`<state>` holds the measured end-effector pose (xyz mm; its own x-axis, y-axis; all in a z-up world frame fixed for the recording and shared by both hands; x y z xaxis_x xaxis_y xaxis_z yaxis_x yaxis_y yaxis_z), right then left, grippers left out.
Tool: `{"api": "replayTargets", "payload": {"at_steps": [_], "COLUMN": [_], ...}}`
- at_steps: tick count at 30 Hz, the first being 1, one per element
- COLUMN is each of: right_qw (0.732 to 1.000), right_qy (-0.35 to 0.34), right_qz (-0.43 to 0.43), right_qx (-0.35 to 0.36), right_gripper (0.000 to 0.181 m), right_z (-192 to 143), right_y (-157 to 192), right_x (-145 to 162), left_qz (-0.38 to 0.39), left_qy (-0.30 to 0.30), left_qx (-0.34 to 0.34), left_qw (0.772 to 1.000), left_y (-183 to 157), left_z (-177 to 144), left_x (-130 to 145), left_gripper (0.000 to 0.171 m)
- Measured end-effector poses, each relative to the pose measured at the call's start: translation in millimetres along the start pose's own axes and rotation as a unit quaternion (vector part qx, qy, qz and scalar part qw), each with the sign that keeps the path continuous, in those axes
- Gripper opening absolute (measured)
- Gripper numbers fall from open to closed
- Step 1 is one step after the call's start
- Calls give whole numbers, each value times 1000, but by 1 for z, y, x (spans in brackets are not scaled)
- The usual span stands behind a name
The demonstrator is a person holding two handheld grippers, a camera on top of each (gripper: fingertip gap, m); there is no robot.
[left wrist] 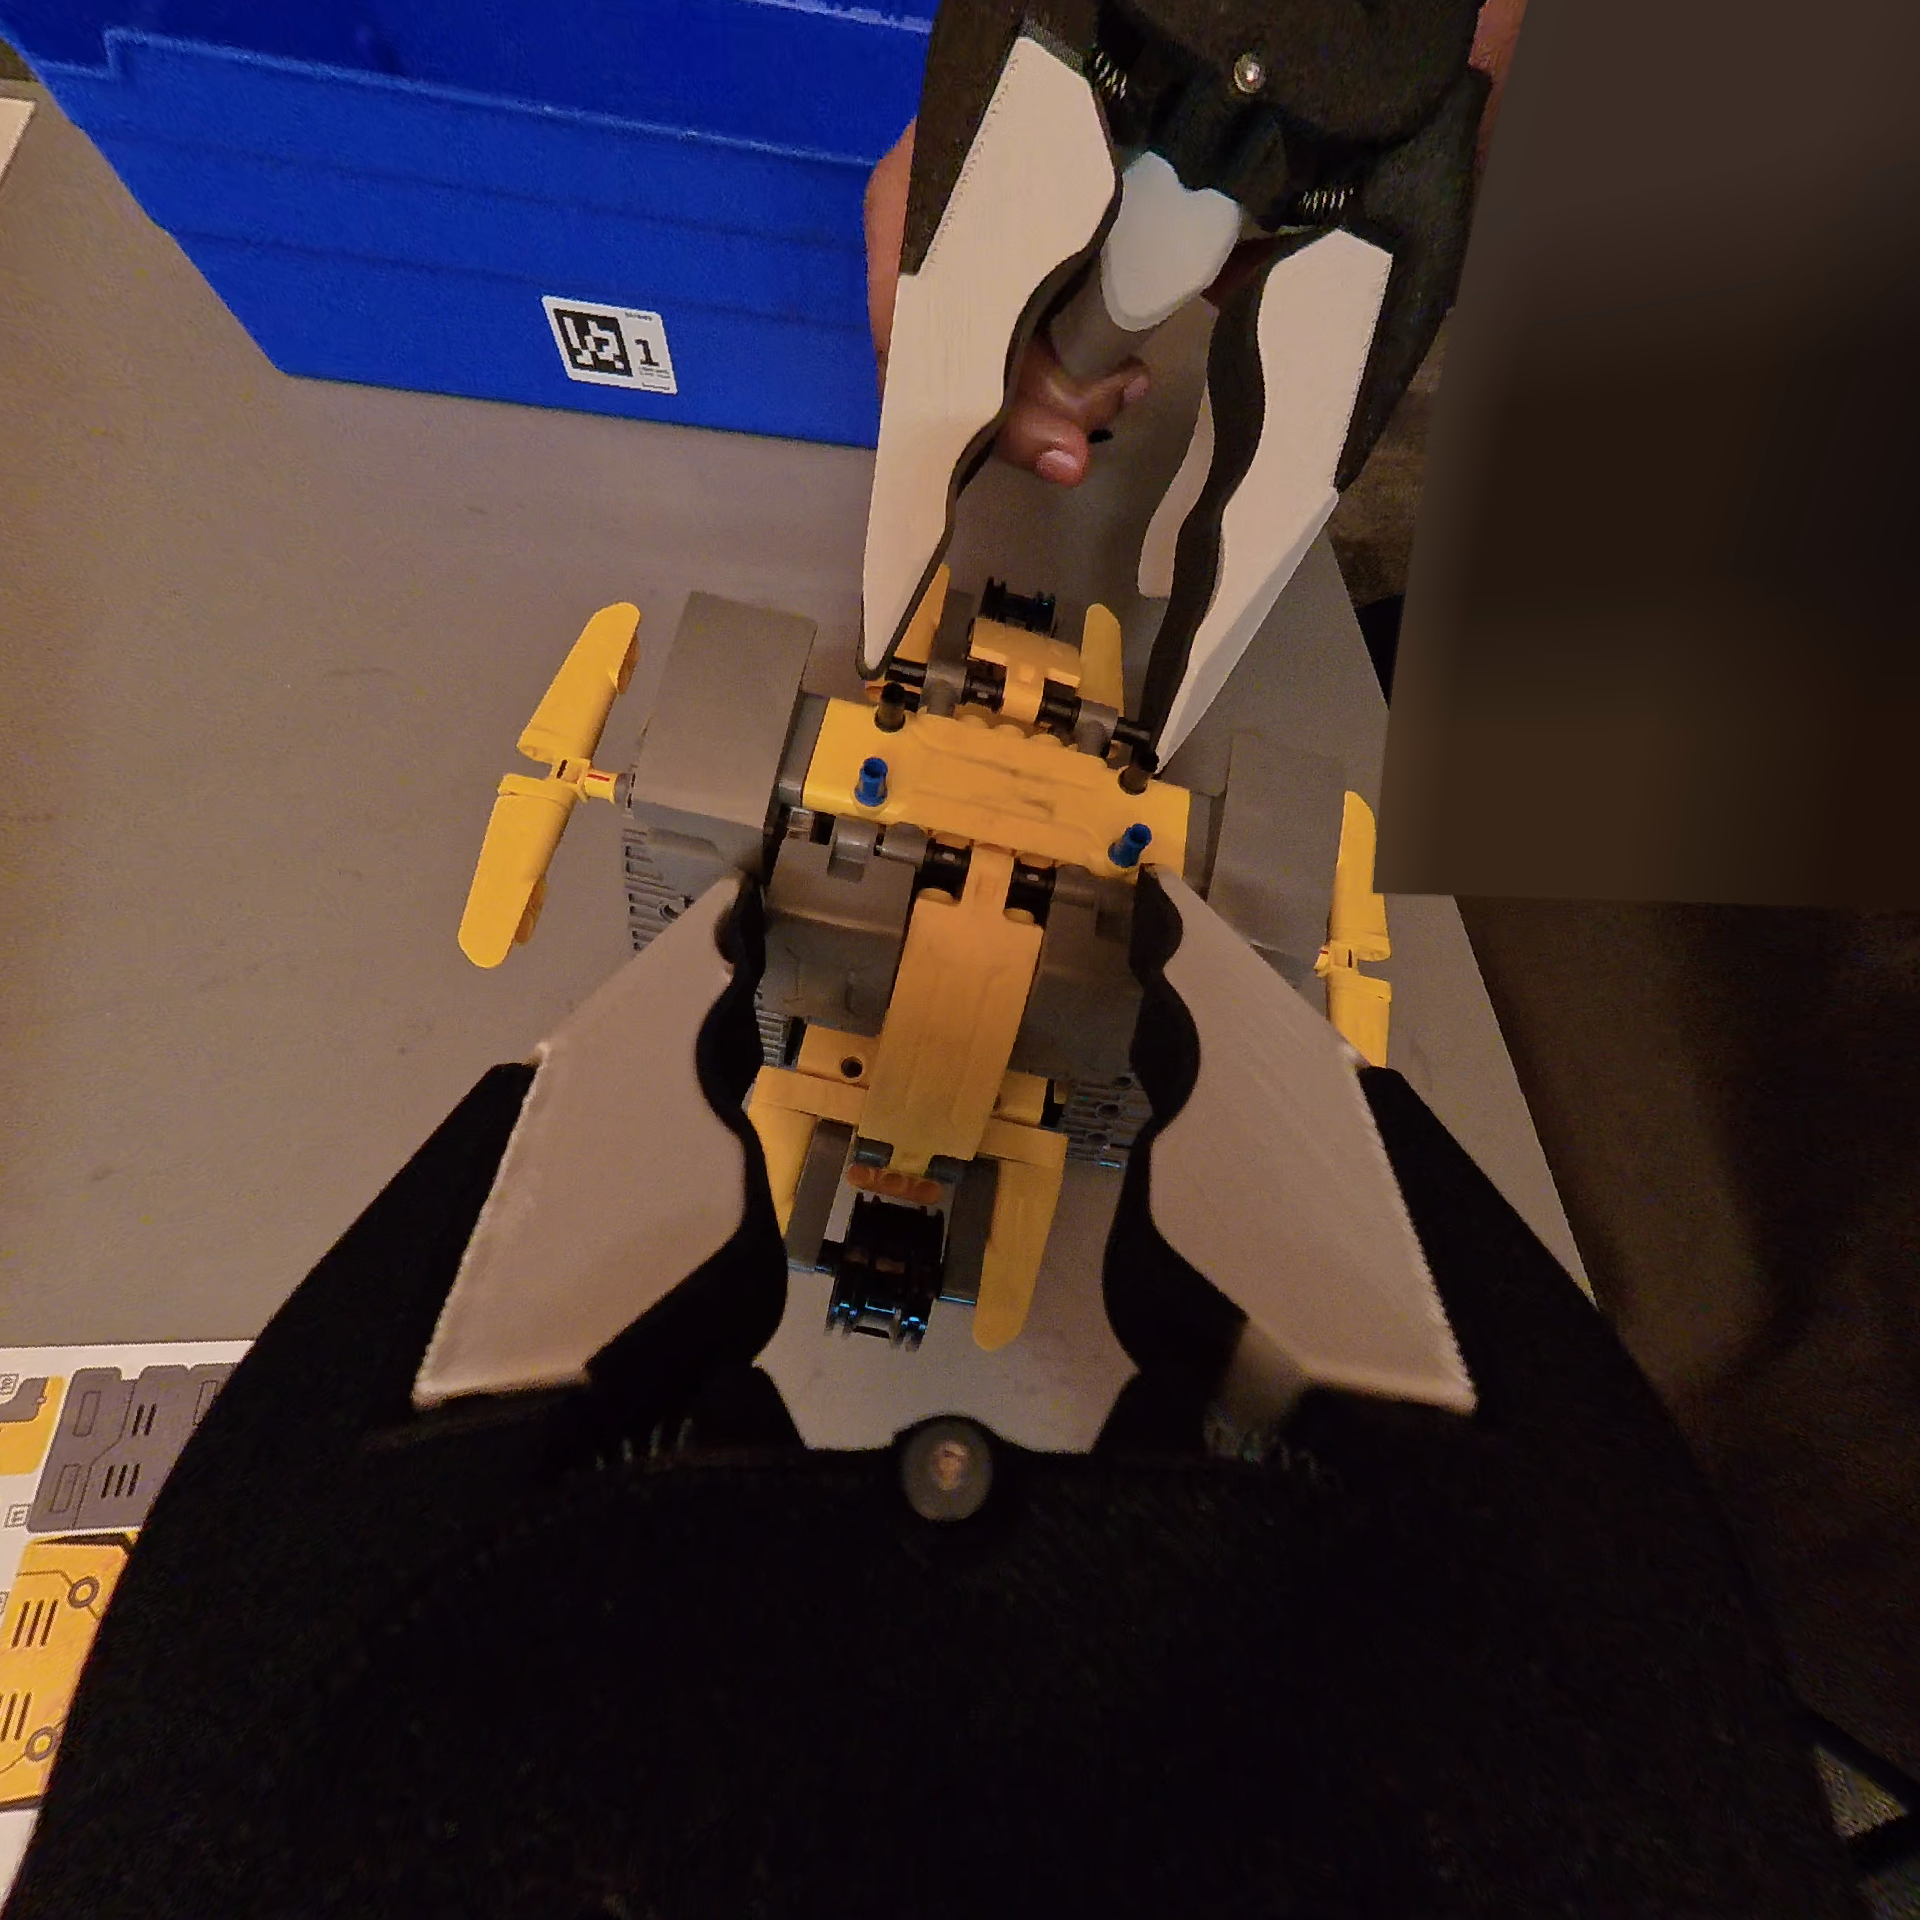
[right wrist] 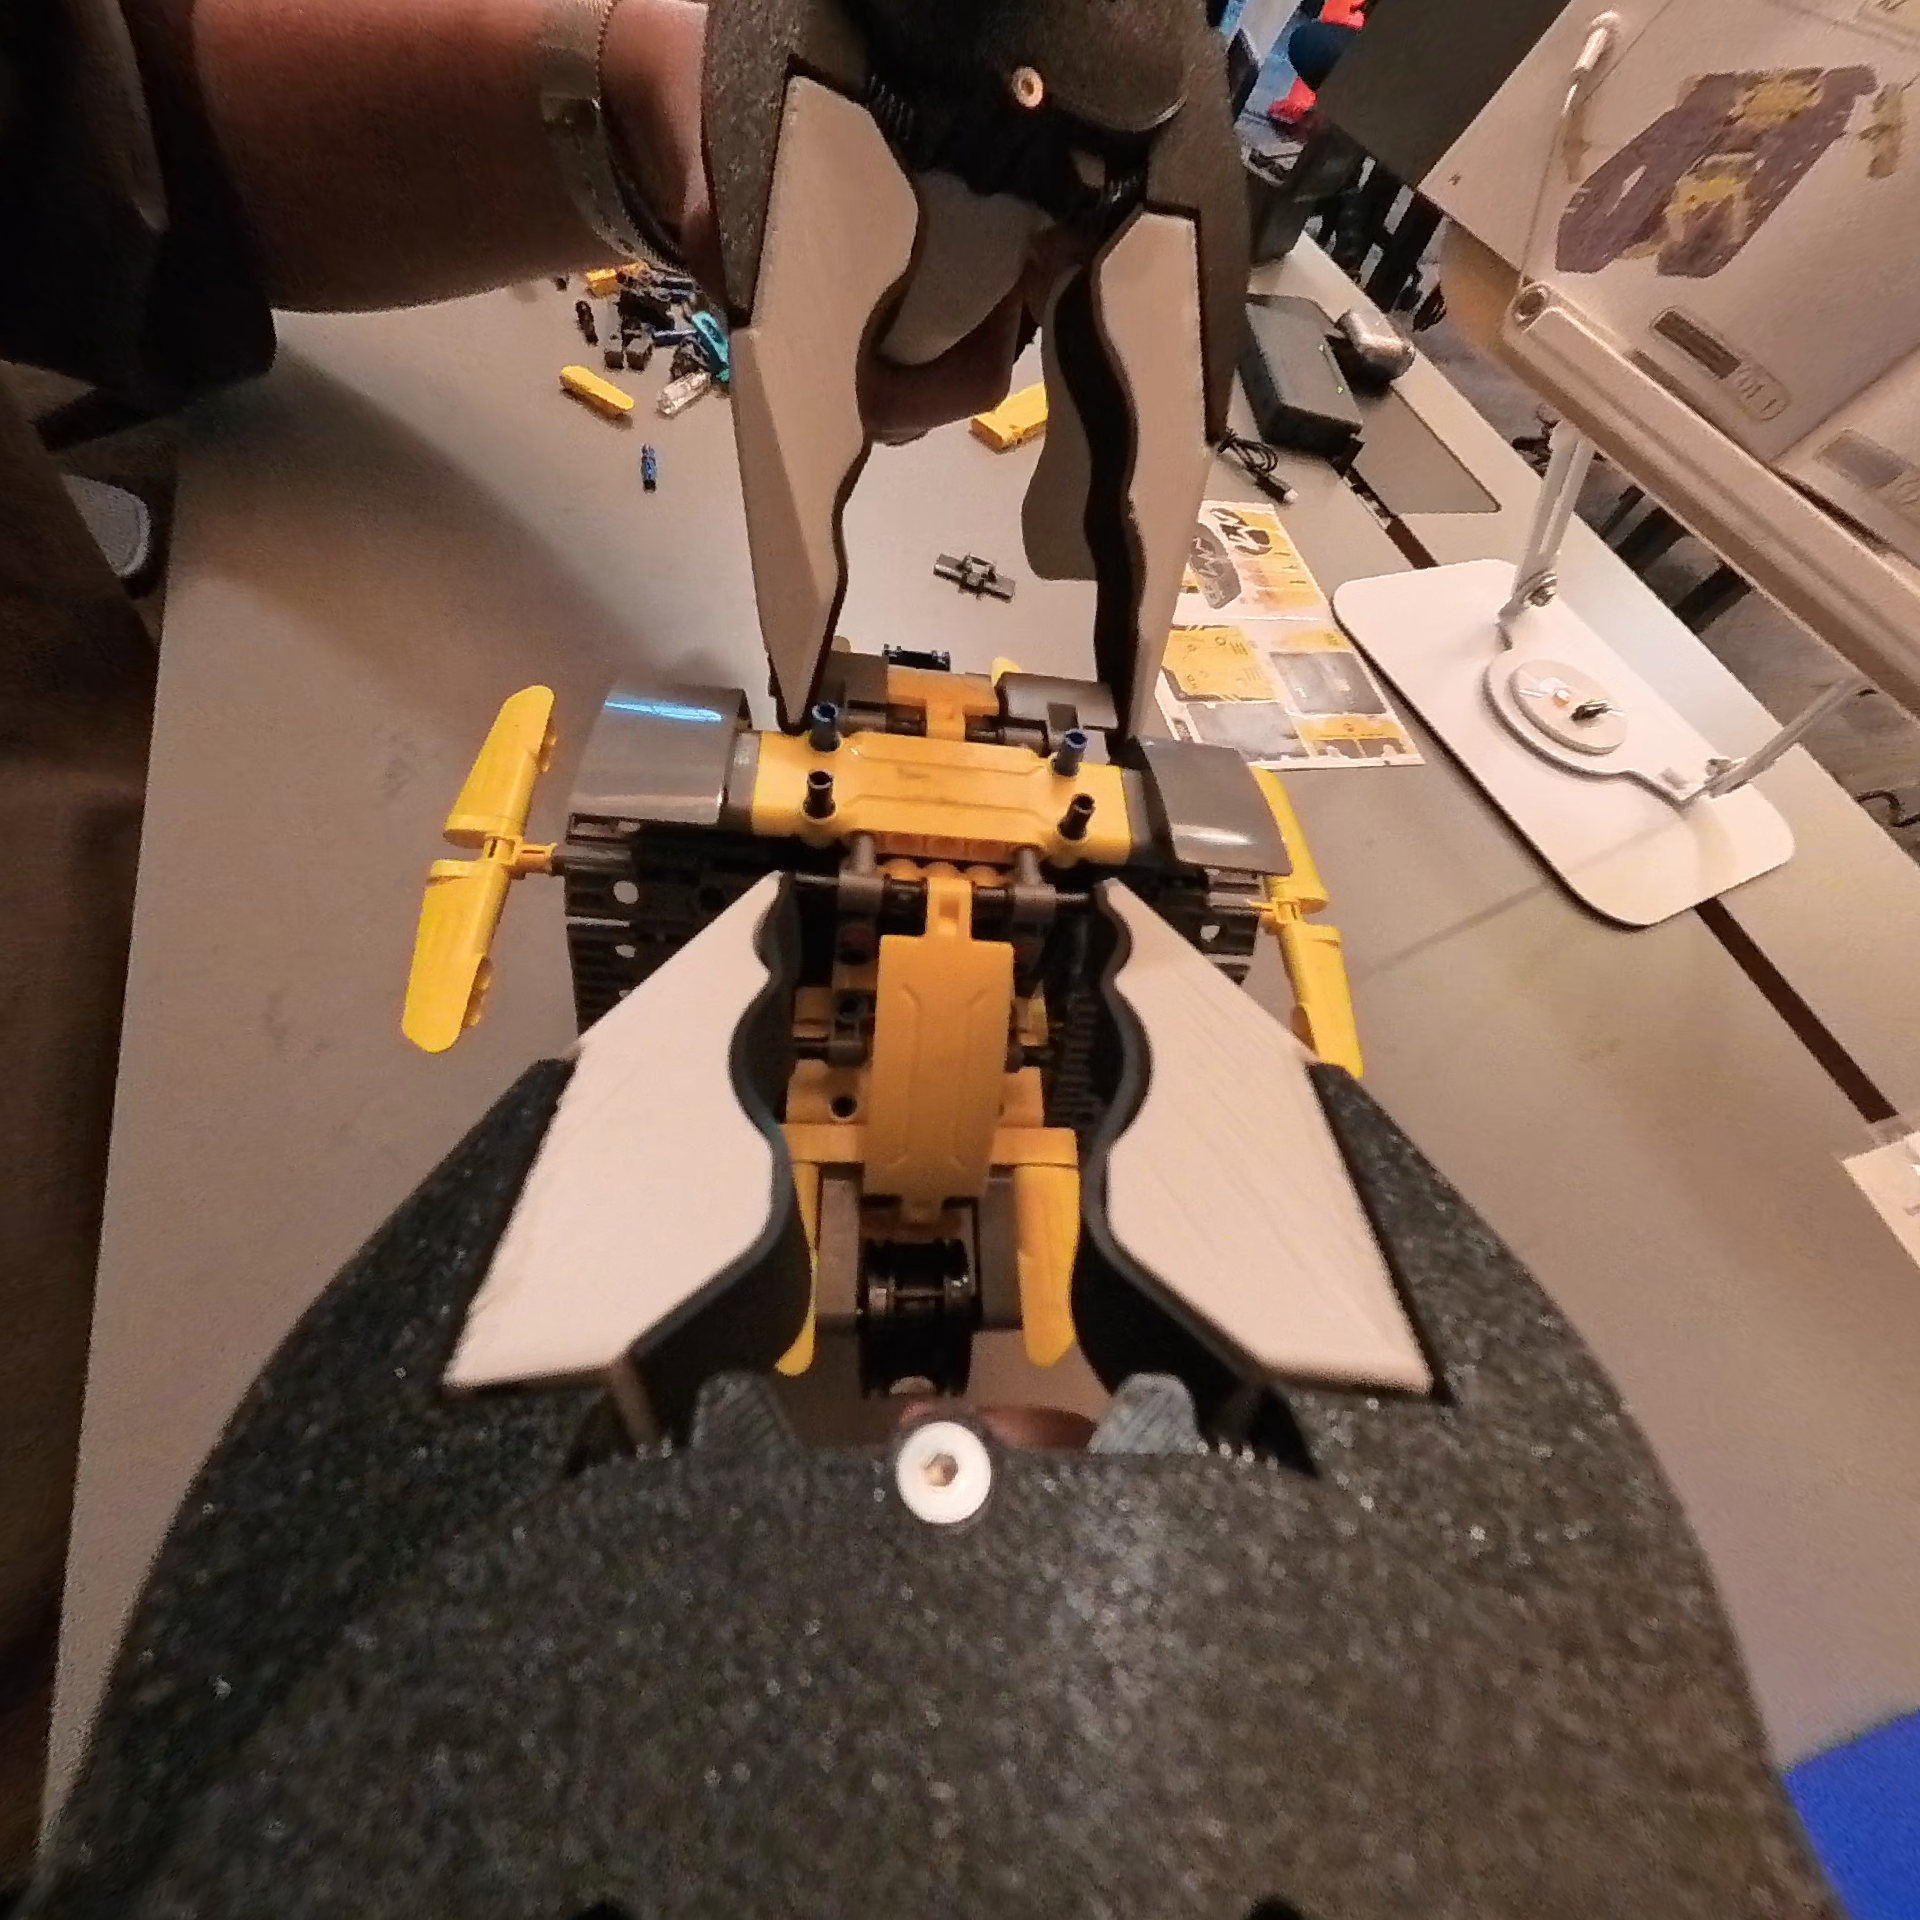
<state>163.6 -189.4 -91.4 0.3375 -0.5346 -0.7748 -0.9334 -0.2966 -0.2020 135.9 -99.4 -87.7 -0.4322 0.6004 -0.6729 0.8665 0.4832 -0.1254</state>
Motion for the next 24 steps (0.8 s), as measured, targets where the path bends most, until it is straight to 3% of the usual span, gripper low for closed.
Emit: {"api": "replayTargets", "payload": {"at_steps": [24], "right_qw": [998], "right_qy": [-32], "right_qz": [47], "right_qx": [-35], "right_gripper": [57], "right_z": [-4], "right_y": [-1], "right_x": [4], "left_qz": [2], "left_qy": [-12], "left_qx": [-6], "left_qw": [1000], "left_y": [0], "left_z": [1], "left_x": [0], "left_gripper": [70]}}
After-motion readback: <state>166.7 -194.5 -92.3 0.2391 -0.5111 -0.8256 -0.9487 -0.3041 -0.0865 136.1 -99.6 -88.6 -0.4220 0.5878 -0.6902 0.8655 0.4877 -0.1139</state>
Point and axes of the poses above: each gripper's, where its closed fingertips meet, z out along the fingers, x out of its underside, y = z × x across the jaws, the point moved 4 cm from there along -z, back along the fingers, and after that the axes turned 10 degrees about y, right-handed, at the moved point
